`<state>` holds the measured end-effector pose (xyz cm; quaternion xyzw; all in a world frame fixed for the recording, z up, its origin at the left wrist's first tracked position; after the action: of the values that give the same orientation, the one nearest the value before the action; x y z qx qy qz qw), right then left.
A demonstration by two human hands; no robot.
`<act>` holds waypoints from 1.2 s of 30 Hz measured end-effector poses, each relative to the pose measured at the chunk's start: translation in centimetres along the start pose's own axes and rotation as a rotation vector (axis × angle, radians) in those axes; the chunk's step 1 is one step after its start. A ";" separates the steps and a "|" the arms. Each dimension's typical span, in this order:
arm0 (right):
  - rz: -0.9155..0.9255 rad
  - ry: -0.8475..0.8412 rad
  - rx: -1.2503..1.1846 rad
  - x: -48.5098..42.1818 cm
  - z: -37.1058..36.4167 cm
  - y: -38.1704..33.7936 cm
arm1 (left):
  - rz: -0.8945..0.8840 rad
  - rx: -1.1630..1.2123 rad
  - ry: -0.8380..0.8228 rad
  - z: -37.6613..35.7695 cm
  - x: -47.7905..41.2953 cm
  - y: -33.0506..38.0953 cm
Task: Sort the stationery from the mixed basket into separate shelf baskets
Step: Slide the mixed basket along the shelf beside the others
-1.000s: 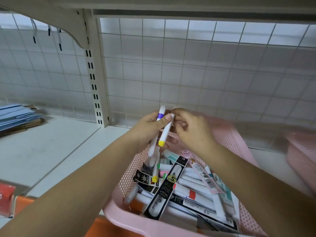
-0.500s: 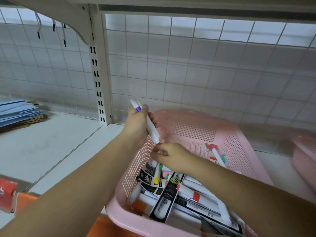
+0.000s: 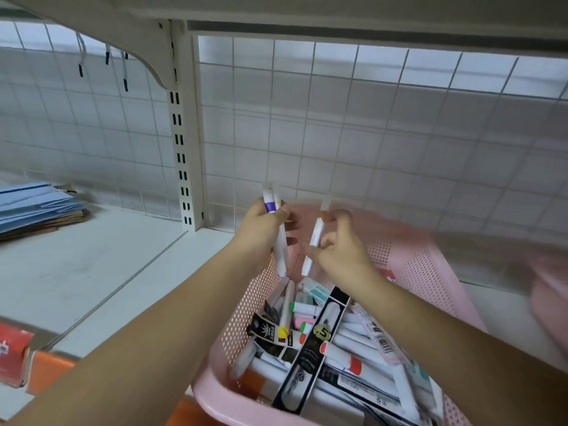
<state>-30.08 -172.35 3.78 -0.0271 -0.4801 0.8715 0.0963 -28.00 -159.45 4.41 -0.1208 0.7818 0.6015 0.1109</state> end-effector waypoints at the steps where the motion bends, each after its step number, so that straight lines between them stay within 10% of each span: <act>1: 0.014 -0.008 -0.086 0.1 0.2 -0.2 | 0.015 0.032 -0.004 0.0 0.0 -0.1; 10: 0.055 -0.102 -0.224 0.4 -0.5 -0.4 | 0.059 0.186 -0.165 -1.3 0.8 0.4; 19: 0.178 0.055 0.054 1.2 -0.3 -0.9 | 0.065 0.346 0.070 0.6 0.2 -0.1; 27: 0.007 -0.405 0.447 1.8 -5.5 2.2 | 0.012 0.246 0.117 1.2 -0.2 -0.3; 36: -0.169 -0.391 0.299 2.0 -6.0 3.0 | 0.009 0.218 0.097 1.1 -0.5 -0.5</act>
<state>-31.61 -168.53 -1.93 0.1969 -0.3558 0.9103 0.0771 -27.34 -158.54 3.82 -0.1337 0.8475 0.5069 0.0829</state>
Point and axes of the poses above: each hand's wrist, its own x-axis away from the middle knuckle, its own z-axis out of the back of the hand, y = z × x, the point moved 8 cm from there along -x, towards the middle knuckle, and after that the axes turned 15 degrees about -z, right-handed, at the moved point
